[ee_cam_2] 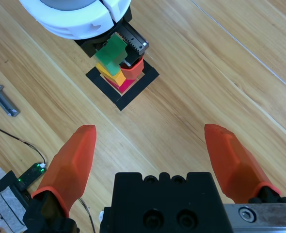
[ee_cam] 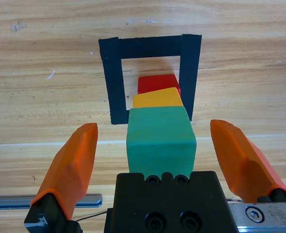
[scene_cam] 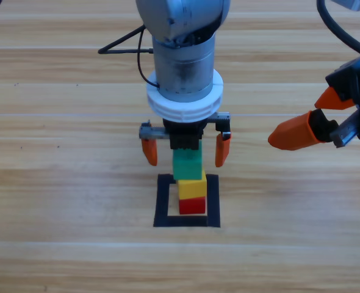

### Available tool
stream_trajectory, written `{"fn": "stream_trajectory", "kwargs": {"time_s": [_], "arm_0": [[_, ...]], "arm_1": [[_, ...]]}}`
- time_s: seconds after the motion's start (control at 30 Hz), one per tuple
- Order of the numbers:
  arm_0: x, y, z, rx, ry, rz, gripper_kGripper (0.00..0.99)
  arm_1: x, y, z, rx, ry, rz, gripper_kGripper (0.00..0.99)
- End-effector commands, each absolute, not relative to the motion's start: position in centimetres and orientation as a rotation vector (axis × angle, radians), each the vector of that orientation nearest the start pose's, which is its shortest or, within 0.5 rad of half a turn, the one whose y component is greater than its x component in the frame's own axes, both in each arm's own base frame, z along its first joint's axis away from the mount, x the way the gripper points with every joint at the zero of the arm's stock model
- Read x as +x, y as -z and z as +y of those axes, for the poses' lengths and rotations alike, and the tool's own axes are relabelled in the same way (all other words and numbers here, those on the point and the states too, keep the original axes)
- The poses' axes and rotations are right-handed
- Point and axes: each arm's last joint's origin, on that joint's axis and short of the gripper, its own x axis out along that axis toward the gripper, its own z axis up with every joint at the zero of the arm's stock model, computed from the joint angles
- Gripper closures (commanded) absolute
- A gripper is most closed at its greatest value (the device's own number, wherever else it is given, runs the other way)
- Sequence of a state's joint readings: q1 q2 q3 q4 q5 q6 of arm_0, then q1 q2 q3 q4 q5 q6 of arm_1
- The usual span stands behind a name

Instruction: Stack the blocks in the rectangular block: red at the bottom, yellow in the middle, green on top

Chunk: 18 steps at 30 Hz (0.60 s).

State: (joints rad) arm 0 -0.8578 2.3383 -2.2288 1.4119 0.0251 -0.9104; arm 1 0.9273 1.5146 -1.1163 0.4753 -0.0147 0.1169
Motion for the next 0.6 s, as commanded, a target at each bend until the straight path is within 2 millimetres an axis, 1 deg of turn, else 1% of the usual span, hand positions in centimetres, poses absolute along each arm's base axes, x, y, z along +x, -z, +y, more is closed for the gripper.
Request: {"fn": "stream_trajectory", "kwargs": {"time_s": [0.03,0.13,0.2,0.23,0.27,0.3,0.37,0.4,0.43,0.5,0.53,0.6], "arm_0": [[29.1,-28.5,-35.4,-0.022,0.011,1.509,0.0],[27.3,-33.1,-33.6,-0.061,0.07,1.443,0.0],[25.5,-36.6,-31.2,-0.086,0.109,1.39,0.0],[24.1,-38.8,-29.4,-0.104,0.124,1.349,0.0],[23.3,-40.4,-28.3,-0.116,0.146,1.316,0.0],[22.6,-41.6,-27.7,-0.112,0.178,1.28,0.0],[21.6,-42.7,-27.3,-0.082,0.203,1.232,0.0],[21.1,-42.7,-27.2,-0.056,0.207,1.216,0.0],[20.7,-42.7,-27.7,-0.021,0.23,1.195,0.0],[18.5,-43.2,-28.8,0.026,0.29,1.103,0.0],[17.6,-43.0,-28.8,0.028,0.326,1.079,0.0],[16.5,-41.2,-27.7,0.03,0.34,1.072,0.0]], "arm_1": [[17.7,-31.3,22.3,-0.315,-0.781,0.903,0.007],[17.7,-31.3,22.3,-0.314,-0.782,0.904,0.007],[17.7,-31.3,22.2,-0.313,-0.781,0.904,0.007],[17.7,-31.3,22.3,-0.313,-0.782,0.902,0.007],[17.7,-31.2,22.3,-0.315,-0.782,0.905,0.005],[17.7,-31.2,22.3,-0.314,-0.782,0.904,0.007],[17.7,-31.2,22.3,-0.315,-0.781,0.903,0.005],[17.7,-31.2,22.3,-0.315,-0.781,0.903,0.007],[17.7,-31.2,22.3,-0.315,-0.782,0.905,0.007],[17.7,-31.2,22.3,-0.313,-0.783,0.904,0.007],[17.7,-31.2,22.3,-0.313,-0.783,0.904,0.007],[17.6,-31.3,22.2,-0.313,-0.785,0.901,0.007]]}}
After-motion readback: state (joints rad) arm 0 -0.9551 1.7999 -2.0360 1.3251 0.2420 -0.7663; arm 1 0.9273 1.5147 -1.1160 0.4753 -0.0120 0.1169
